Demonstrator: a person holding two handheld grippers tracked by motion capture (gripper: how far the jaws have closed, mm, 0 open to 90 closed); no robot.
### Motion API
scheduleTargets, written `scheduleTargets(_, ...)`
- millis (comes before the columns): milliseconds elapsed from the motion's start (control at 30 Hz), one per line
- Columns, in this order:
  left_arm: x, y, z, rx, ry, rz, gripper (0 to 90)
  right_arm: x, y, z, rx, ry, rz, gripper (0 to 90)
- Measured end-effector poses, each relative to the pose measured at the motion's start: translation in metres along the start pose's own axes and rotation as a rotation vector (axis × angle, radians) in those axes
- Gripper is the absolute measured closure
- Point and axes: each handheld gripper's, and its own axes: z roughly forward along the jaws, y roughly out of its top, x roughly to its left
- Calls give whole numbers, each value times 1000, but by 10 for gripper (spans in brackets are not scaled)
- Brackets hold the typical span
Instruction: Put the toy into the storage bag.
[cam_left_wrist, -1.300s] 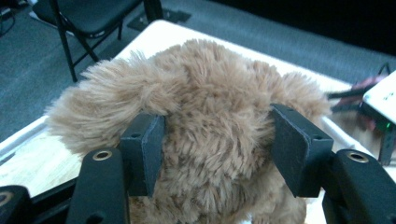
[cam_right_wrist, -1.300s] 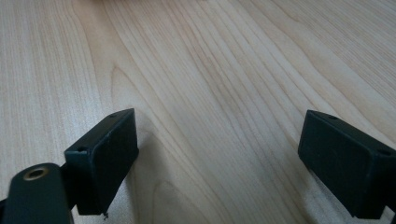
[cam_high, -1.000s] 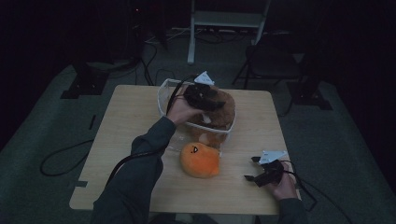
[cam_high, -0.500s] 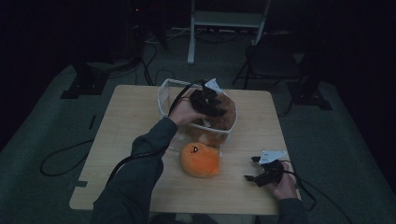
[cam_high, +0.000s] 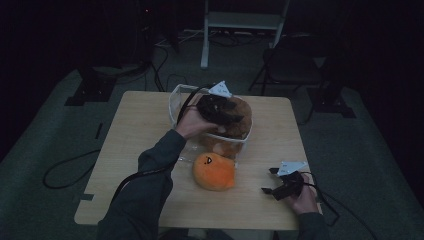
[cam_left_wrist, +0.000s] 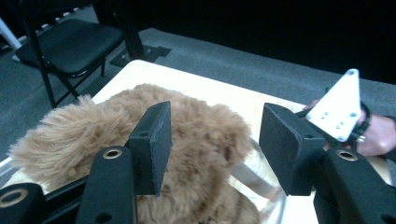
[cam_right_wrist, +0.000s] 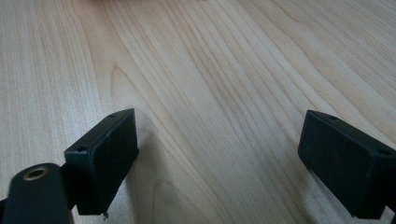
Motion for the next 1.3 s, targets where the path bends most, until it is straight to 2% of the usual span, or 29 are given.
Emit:
scheduleTargets(467, -12, -6, -27, -71, -8, -15, 436, 0, 0, 0, 1, 0, 0, 114)
scheduleTargets(600, -16, -13, -28, -57, -7, -10, 440, 0, 0, 0, 1, 0, 0, 114)
scheduleTargets(800, -19, -22, -31, -68, -13, -38, 434, 0, 0, 0, 1, -1, 1, 114)
scheduleTargets(1300, -29, -30, -40, -70, -8, -29, 432, 0, 0, 0, 1, -2, 2, 114)
